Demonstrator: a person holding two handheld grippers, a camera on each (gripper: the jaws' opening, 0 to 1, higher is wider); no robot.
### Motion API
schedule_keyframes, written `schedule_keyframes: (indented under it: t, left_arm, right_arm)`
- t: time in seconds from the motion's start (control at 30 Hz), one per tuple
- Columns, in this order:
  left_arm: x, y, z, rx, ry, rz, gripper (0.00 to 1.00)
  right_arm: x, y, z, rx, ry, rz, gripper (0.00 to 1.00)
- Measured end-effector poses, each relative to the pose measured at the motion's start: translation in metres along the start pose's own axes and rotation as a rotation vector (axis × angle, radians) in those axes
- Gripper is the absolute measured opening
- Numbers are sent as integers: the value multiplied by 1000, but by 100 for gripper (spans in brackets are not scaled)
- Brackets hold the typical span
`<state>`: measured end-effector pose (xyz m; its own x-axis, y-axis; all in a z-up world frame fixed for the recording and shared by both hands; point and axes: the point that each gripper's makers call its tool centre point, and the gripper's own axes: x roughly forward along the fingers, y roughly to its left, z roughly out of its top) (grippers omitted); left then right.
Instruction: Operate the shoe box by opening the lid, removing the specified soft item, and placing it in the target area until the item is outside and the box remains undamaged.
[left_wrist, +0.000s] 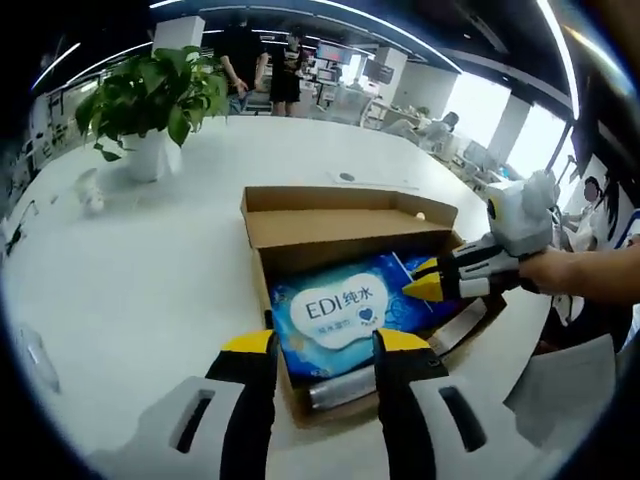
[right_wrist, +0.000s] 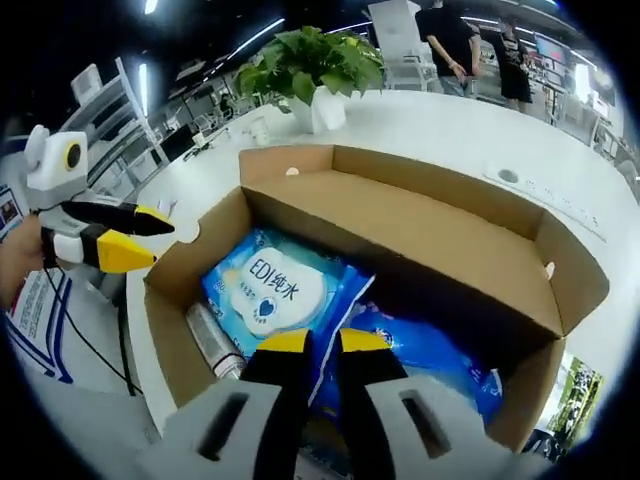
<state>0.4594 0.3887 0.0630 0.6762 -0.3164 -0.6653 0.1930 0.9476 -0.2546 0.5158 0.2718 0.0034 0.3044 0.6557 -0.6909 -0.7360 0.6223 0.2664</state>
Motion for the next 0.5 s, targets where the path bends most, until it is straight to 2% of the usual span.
schedule_keyframes:
  t: [0.23,0.5]
  left_arm:
    - [4,-5,-2,14,11,-6,37]
    - [15,-15,-3,46,42,-18,33]
  right_arm:
    - [-8,4,3,61,-3,-4,0]
    - [-34,-6,14,55,-53,-33,0]
